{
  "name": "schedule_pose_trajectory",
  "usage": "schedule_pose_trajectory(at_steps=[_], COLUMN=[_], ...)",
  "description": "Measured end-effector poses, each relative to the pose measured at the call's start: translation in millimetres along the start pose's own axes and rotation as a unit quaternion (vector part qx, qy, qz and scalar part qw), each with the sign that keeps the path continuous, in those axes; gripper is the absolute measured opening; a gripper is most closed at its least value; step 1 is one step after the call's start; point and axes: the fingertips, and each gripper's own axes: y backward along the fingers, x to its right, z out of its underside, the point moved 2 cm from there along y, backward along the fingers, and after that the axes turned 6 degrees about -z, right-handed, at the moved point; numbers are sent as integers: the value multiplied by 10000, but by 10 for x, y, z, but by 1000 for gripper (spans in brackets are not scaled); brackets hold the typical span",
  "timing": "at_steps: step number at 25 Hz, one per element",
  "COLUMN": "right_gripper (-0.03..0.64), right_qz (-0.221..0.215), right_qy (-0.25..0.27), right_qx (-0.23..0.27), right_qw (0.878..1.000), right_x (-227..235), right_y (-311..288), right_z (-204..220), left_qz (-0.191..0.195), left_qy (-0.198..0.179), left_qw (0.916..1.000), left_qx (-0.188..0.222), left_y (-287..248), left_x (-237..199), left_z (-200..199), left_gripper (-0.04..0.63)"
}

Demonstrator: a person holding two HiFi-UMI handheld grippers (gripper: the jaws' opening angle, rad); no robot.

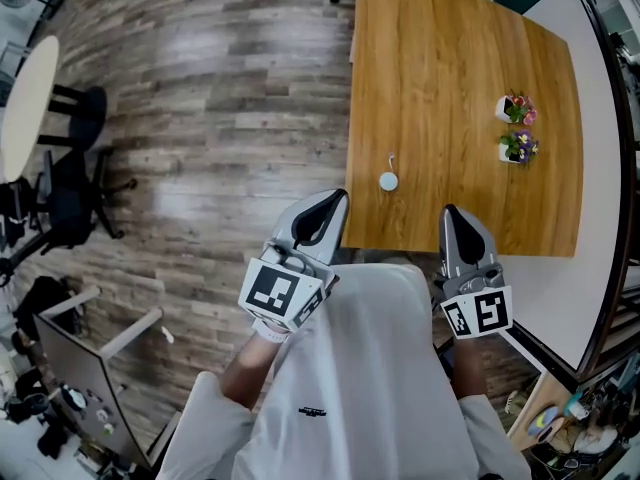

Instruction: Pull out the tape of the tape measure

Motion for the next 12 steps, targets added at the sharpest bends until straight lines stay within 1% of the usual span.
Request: schedule_pose_trajectory(at_steps=[6,12], right_gripper=[2,2], right_qz=[20,-9], right_qy=[9,-35], right_qx=[20,13], right_qw=[10000,10000], right_x=[101,162], right_y=[-15,-8], right_z=[19,61], left_qz=[96,92], left_qy=[-116,-246], left_qw=[9999,9996], left_qx=[-75,-144], left_y=[-93,-135], left_x=[78,117], left_z=[-1,43], left_gripper=[18,18])
